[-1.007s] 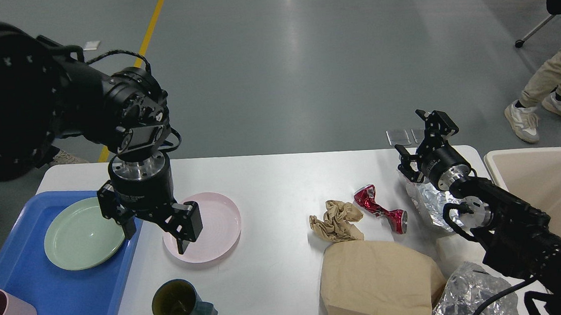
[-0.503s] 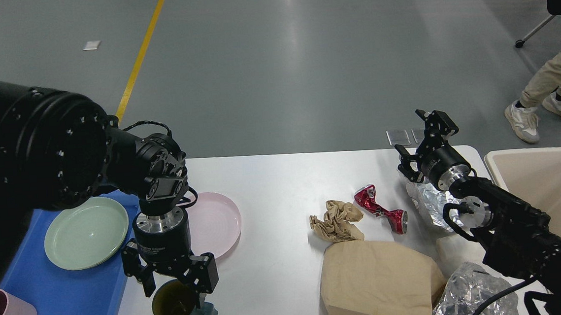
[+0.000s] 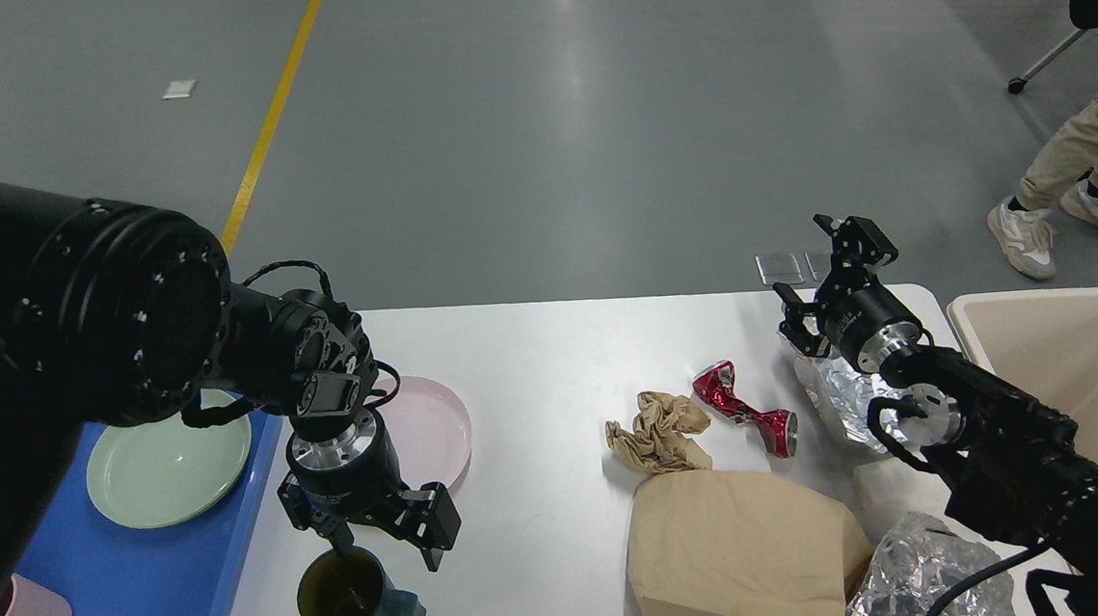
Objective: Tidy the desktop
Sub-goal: 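Grasp the dark green mug with the left gripper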
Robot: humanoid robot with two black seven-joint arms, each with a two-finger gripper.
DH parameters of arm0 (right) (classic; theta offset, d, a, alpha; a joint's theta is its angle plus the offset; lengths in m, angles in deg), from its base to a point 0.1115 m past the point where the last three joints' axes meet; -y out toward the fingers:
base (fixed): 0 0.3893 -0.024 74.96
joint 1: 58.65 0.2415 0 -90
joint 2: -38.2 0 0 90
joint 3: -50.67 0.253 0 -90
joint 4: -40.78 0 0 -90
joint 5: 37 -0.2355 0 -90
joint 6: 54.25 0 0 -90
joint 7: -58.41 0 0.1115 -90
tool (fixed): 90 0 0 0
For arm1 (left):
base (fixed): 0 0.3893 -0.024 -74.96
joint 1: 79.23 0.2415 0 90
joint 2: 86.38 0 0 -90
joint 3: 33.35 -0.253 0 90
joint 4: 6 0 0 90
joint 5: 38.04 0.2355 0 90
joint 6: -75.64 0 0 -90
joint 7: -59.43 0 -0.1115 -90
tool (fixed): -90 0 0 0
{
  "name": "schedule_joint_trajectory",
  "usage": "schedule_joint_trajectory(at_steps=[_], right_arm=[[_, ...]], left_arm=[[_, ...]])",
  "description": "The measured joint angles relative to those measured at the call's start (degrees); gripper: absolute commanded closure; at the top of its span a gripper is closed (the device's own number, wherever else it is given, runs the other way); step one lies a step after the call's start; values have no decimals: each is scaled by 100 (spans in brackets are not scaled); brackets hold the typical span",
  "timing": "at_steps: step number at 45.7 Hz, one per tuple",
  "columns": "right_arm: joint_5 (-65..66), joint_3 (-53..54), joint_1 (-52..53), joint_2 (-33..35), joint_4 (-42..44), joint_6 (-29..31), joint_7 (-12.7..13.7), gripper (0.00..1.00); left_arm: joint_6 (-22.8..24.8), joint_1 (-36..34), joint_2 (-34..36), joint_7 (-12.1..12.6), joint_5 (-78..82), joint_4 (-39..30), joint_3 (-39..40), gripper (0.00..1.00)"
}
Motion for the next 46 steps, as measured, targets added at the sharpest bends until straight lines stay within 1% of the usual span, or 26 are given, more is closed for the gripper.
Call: schedule_joint_trajectory(at_steps=[11, 21, 38, 42, 44, 46], right_arm=[[0, 0, 0, 0, 0, 0, 0, 0], [0, 0, 0, 0, -3, 0, 0, 0], [0, 0, 0, 0, -3, 0, 0, 0], [0, 0, 0, 0, -2, 0, 0, 0], [0, 0, 0, 0, -1, 0, 0, 0], [0, 0, 0, 0, -1, 0, 0, 0]], left_arm=[[58, 163, -4, 10, 0, -45, -45, 4], [-9, 453, -4, 10, -7, 116, -82, 4], [-389, 774, -8, 10, -28, 288, -51, 4], [-446, 887, -8, 10, -28, 376, -21, 10], [-470, 919, -8, 10, -28, 404, -13, 16], [-496, 943, -8, 10, -28, 422, -3, 25]])
